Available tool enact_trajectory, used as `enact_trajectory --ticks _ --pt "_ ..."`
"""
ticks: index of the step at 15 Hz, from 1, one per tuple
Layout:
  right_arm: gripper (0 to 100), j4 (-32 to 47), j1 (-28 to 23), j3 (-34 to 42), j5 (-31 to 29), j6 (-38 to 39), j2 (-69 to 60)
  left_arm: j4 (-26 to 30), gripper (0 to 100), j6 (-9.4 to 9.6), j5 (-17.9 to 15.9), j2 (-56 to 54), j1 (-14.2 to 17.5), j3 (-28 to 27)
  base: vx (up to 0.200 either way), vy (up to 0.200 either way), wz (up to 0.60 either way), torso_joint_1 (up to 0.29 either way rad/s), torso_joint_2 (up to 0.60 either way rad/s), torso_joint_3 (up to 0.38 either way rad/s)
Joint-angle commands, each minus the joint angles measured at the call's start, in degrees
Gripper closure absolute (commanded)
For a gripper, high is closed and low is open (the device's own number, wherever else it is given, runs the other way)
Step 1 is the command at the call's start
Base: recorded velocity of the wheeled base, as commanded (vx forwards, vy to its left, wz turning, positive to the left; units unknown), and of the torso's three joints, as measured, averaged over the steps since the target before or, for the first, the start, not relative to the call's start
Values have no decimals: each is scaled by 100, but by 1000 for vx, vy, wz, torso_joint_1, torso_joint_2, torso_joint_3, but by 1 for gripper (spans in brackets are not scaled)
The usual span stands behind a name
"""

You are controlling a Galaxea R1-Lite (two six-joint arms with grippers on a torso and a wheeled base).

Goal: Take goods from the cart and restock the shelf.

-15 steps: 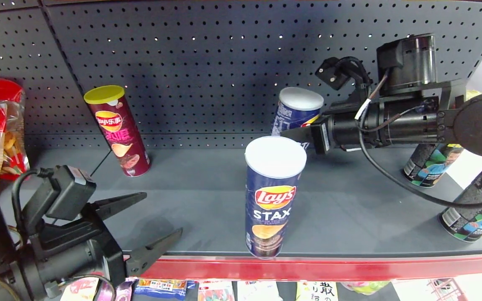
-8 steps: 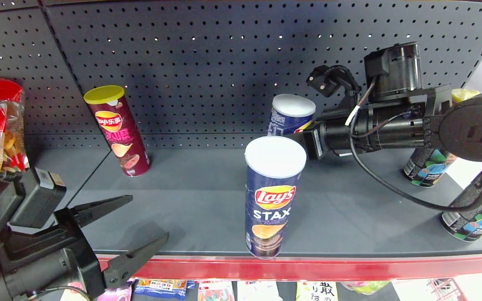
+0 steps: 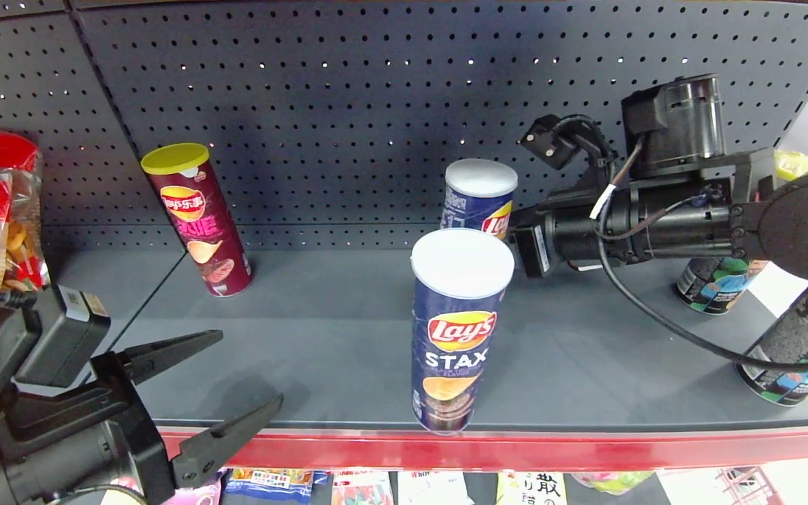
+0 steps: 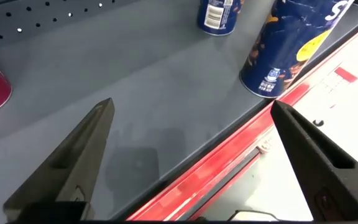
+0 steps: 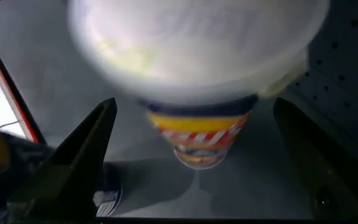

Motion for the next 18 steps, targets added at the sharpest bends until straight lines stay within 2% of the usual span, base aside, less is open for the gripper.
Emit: enact_trajectory --ticks 1,7,10,12,17,18 --pt "0 -2 17 356 -87 43 -501 -2 0 1 -10 115 -2 -16 0 0 0 0 0 0" --pt "0 -11 26 1903 -456 395 -2206 -2 0 28 86 537 -90 -51 0 0 0 0 0 0" --pt "0 -11 9 3028 -561 395 -3358 -37 0 37 113 1037 -99 -236 0 0 0 0 0 0" --pt "0 -11 0 3643 -702 395 -4087 -46 0 45 77 1310 -284 -438 0 0 0 0 0 0" --pt "0 86 -18 4153 -1141 456 -5423 -11 0 54 69 1785 -521 -684 0 0 0 0 0 0" --pt "0 121 -26 4171 -1247 544 -5572 -20 0 168 77 1960 -521 -746 0 0 0 0 0 0"
